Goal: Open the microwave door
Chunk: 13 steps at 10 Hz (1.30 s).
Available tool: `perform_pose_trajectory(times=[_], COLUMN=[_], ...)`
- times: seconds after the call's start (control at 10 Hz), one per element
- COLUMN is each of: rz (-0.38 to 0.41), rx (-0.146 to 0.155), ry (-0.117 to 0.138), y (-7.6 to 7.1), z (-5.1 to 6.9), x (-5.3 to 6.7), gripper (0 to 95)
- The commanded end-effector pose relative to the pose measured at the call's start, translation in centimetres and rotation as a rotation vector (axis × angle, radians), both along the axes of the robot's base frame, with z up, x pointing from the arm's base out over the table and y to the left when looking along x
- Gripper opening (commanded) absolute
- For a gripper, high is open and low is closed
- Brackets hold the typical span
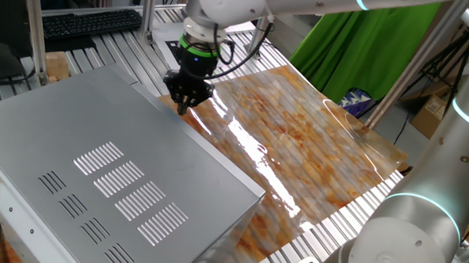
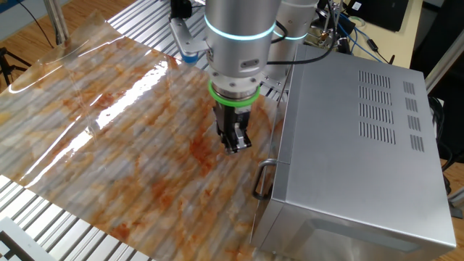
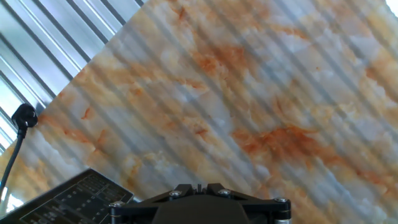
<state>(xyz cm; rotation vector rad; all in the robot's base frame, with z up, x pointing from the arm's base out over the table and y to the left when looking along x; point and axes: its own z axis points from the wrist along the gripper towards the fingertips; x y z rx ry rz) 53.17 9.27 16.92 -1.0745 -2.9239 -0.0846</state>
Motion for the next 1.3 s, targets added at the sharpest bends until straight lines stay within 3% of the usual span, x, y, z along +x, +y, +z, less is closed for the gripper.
perform_pose_trajectory(times=[0.1, 0.4, 1.1, 1.3], rz=[-0.011, -0.021, -0.022, -0.014], rx=[0.001, 0.003, -0.008, 0.001], ry=[0.003, 0.007, 0.013, 0.018], y=[0.71, 1.16, 1.09, 1.06], z=[-0.06, -0.19, 0.02, 0.05], x=[0.13, 0.73, 0.50, 0.43], gripper=[0.0, 0.0, 0.0, 0.0])
